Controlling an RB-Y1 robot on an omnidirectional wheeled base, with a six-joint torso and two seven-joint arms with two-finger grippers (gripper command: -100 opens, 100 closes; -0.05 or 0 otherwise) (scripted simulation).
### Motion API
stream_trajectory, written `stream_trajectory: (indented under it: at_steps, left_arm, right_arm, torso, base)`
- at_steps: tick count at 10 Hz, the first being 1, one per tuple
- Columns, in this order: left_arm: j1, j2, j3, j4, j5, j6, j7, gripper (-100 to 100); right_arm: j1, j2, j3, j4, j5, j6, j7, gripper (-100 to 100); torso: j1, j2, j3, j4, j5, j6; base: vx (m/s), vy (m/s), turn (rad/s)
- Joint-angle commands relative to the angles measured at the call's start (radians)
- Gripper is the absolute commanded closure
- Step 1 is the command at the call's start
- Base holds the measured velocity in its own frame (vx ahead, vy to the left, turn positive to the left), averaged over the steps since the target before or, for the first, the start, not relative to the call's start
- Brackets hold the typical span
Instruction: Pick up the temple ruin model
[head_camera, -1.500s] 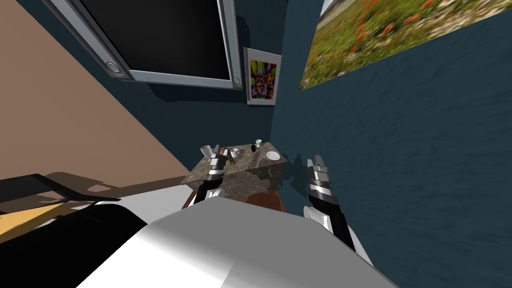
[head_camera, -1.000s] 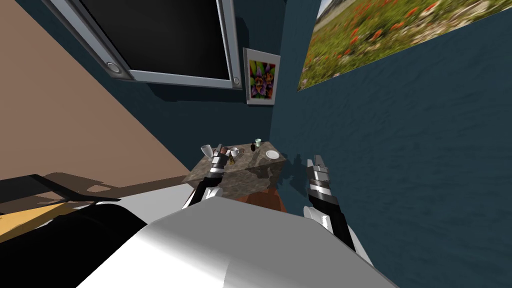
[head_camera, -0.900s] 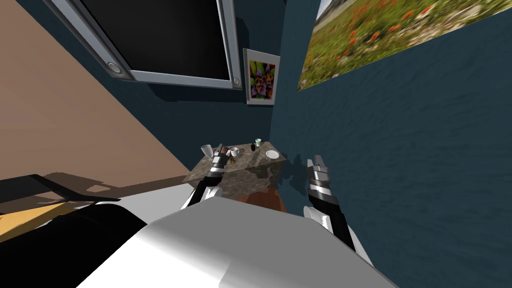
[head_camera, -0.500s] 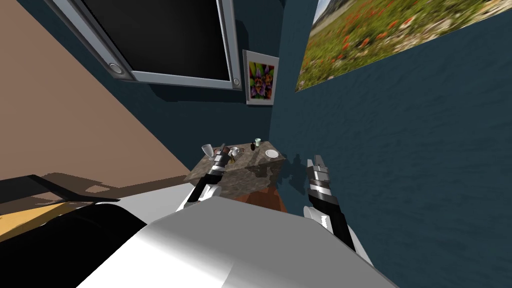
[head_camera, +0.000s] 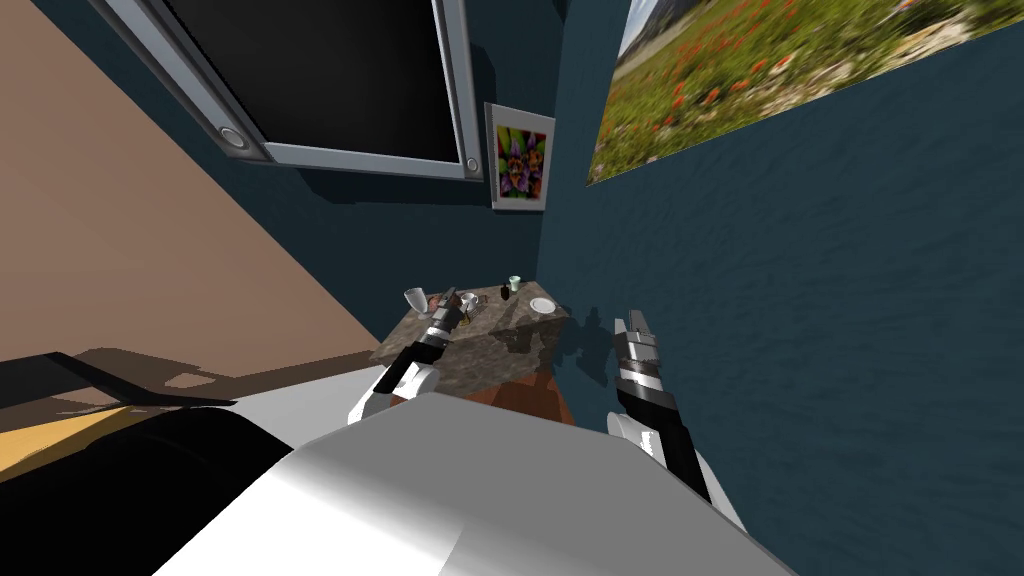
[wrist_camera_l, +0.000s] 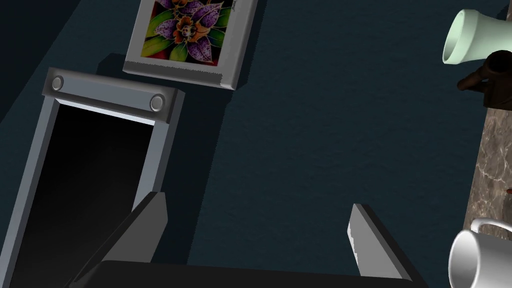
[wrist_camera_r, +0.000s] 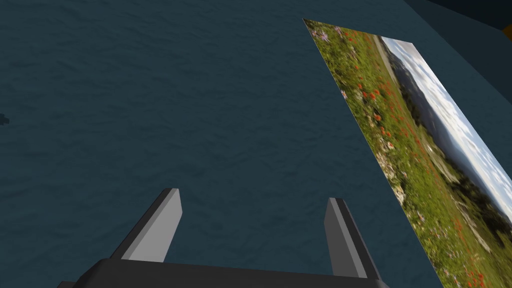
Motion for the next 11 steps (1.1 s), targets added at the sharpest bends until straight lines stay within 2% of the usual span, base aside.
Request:
stream_trajectory:
  at_steps: [1, 2, 3, 4, 6, 7, 8, 9, 10, 11]
  left_arm:
    - [-0.009, 0.016, 0.003, 0.000, 0.012, 0.046, 0.011, -100]
    - [-0.026, 0.050, 0.007, -0.003, 0.036, 0.078, 0.030, -100]
    - [-0.026, 0.050, 0.007, -0.003, 0.036, 0.105, 0.030, -100]
    - [-0.043, 0.083, 0.012, -0.006, 0.061, 0.131, 0.050, -100]
    - [-0.043, 0.083, 0.012, -0.006, 0.061, 0.166, 0.050, -100]
    - [-0.062, 0.117, 0.017, -0.008, 0.086, 0.207, 0.072, -100]
    - [-0.062, 0.117, 0.017, -0.008, 0.086, 0.230, 0.072, -100]
    - [-0.081, 0.151, 0.022, -0.009, 0.111, 0.263, 0.095, -100]
    - [-0.081, 0.151, 0.022, -0.009, 0.111, 0.293, 0.095, -100]
    - [-0.101, 0.184, 0.027, -0.010, 0.135, 0.326, 0.120, -100]
  right_arm:
    - [0.000, 0.000, 0.000, 0.000, 0.000, 0.000, 0.000, 0]
    - [0.000, 0.000, 0.000, 0.000, 0.000, 0.000, 0.000, 0]
    - [0.000, 0.000, 0.000, 0.000, 0.000, 0.000, 0.000, 0]
    - [0.000, 0.000, 0.000, 0.000, 0.000, 0.000, 0.000, 0]
    - [0.000, 0.000, 0.000, 0.000, 0.000, 0.000, 0.000, 0]
    - [0.000, 0.000, 0.000, 0.000, 0.000, 0.000, 0.000, 0]
    - [0.000, 0.000, 0.000, 0.000, 0.000, 0.000, 0.000, 0]
    - [0.000, 0.000, 0.000, 0.000, 0.000, 0.000, 0.000, 0]
    - [0.000, 0.000, 0.000, 0.000, 0.000, 0.000, 0.000, 0]
    - [0.000, 0.000, 0.000, 0.000, 0.000, 0.000, 0.000, 0]
  torso:
    - [0.000, 0.000, 0.000, 0.000, 0.000, 0.000]
    - [0.000, 0.000, 0.000, 0.000, 0.000, 0.000]
    - [0.000, 0.000, 0.000, 0.000, 0.000, 0.000]
    - [0.000, 0.000, 0.000, 0.000, 0.000, 0.000]
    - [0.001, 0.000, 0.000, 0.000, 0.000, 0.000]
    - [0.000, -0.002, -0.001, 0.000, 0.000, 0.000]
    - [0.000, -0.001, -0.001, 0.000, 0.000, 0.000]
    - [0.000, -0.001, -0.001, 0.000, 0.000, 0.000]
    - [0.000, -0.001, -0.001, 0.000, 0.000, 0.000]
    - [0.000, -0.001, -0.001, 0.000, 0.000, 0.000]
  base:
    - [-0.039, 0.005, -0.017]
    - [-0.040, 0.004, -0.037]
    - [-0.036, 0.011, -0.019]
    - [-0.044, 0.017, -0.036]
    - [-0.024, 0.007, -0.011]
    - [-0.027, 0.002, -0.042]
    - [-0.026, 0.005, -0.025]
    - [-0.028, 0.006, -0.046]
    - [-0.028, 0.012, -0.023]
    - [-0.036, 0.020, -0.052]
